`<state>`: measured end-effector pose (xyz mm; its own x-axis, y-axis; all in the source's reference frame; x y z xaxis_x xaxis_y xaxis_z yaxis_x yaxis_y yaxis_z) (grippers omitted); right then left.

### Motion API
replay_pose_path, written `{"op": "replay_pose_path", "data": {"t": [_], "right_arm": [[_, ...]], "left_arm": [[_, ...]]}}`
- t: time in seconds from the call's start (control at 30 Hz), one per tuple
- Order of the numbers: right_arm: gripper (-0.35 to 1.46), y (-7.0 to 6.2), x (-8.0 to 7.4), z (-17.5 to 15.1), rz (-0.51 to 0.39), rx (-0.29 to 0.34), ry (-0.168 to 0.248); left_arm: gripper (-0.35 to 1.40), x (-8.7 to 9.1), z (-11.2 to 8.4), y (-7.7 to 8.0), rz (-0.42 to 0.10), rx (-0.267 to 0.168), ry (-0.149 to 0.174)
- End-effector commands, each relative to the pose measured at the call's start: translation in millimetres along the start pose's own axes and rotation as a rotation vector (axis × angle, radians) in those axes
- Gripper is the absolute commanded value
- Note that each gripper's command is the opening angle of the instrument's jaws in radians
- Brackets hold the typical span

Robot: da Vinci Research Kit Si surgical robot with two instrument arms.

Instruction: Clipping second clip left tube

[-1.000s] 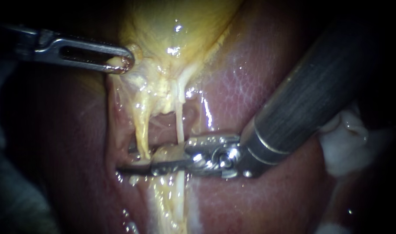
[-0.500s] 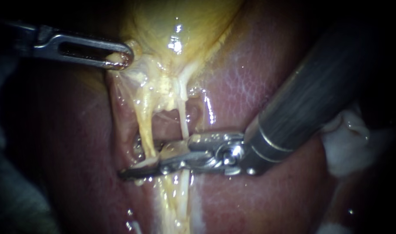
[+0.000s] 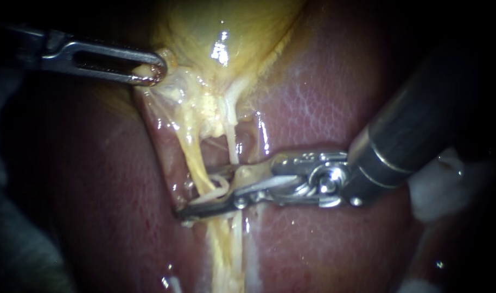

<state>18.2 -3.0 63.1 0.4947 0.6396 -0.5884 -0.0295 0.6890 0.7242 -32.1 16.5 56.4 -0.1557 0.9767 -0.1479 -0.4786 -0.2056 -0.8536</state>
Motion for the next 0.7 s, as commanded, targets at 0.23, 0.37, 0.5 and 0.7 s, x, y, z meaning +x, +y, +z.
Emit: {"op": "replay_pose_path", "data": {"t": [0.23, 0.37, 0.5, 0.7], "right_arm": [[0.5, 0.6, -0.1, -0.2, 0.011, 0.052, 0.025], [0.5, 1.1, -0.3, -0.4, 0.024, 0.054, 0.033], [0.5, 1.8, -0.4, -0.7, 0.067, 0.104, 0.074], [0.49, 1.9, -0.8, -0.8, 0.121, 0.244, 0.129]], "left_arm": [[-0.35, 0.0, -0.1, 0.0, 0.0, 0.0, 0.0], [-0.35, 0.0, -0.1, 0.0, 0.0, 0.0, 0.0], [-0.35, 0.1, -0.1, 0.0, 0.0, 0.0, 0.0], [-0.35, 0.1, -0.1, -0.1, 0.0, -0.001, -0.001]]}}
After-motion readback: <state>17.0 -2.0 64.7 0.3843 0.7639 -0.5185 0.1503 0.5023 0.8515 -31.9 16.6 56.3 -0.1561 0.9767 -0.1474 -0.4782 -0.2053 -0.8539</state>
